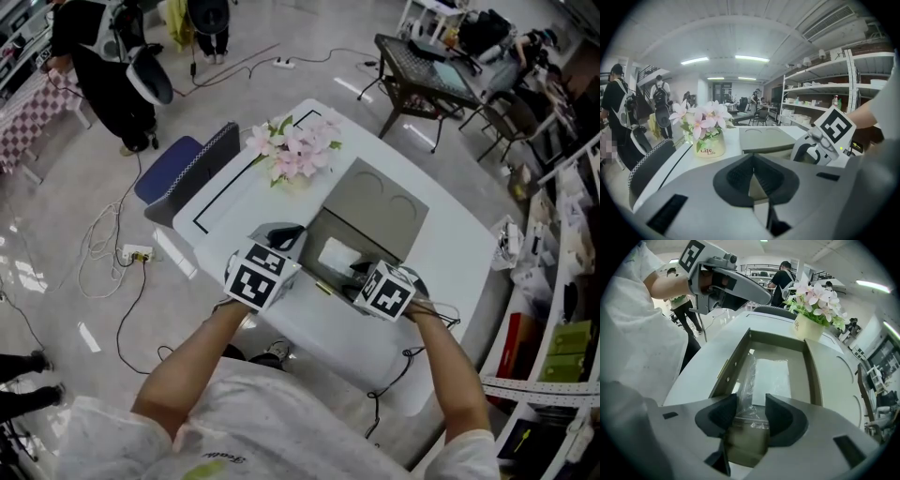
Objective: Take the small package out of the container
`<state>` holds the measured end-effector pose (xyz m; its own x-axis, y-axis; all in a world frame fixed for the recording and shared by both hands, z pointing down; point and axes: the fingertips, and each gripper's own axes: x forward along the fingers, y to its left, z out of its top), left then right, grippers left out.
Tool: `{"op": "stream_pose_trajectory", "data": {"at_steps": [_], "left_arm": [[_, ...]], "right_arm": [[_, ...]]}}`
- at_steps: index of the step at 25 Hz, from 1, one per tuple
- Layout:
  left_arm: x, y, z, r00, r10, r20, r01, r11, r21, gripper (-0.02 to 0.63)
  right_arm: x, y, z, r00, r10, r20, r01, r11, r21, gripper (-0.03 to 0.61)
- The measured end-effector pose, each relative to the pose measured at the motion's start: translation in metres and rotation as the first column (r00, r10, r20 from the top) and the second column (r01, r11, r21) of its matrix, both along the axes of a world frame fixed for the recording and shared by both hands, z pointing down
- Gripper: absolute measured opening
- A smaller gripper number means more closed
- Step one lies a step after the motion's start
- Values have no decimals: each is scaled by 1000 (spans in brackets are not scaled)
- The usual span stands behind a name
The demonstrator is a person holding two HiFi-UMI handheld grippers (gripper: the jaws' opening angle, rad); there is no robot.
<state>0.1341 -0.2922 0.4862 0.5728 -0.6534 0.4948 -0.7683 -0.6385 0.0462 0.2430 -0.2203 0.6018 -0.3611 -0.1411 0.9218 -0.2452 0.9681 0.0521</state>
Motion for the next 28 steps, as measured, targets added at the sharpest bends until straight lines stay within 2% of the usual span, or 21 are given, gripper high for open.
{"op": "stream_pose_trajectory", "data": {"at_steps": [5, 12, 16, 18, 28], "left_arm": [[-1, 0, -3, 1000, -12, 4, 12, 1000, 7, 5], [-1, -1, -6, 1000, -19, 14, 18, 1000, 16, 5], [-1, 1, -4, 1000, -20, 18, 20, 1000, 12, 5], [-1, 1, -4, 1000, -19, 22, 18, 1000, 12, 5], [-3, 2, -10, 999, -10, 33, 9, 1000, 29, 5]], "right_arm": [[0, 5, -1, 1000, -22, 1, 22, 999, -48, 157], [-1, 5, -1, 999, -44, 0, 43, 997, -67, 86], [-2, 6, -1, 998, -57, 1, 57, 996, -70, 70], [-3, 6, 0, 998, -63, 0, 63, 996, -64, 18], [-8, 0, -9, 997, 11, 79, -6, 998, -60, 6]]}}
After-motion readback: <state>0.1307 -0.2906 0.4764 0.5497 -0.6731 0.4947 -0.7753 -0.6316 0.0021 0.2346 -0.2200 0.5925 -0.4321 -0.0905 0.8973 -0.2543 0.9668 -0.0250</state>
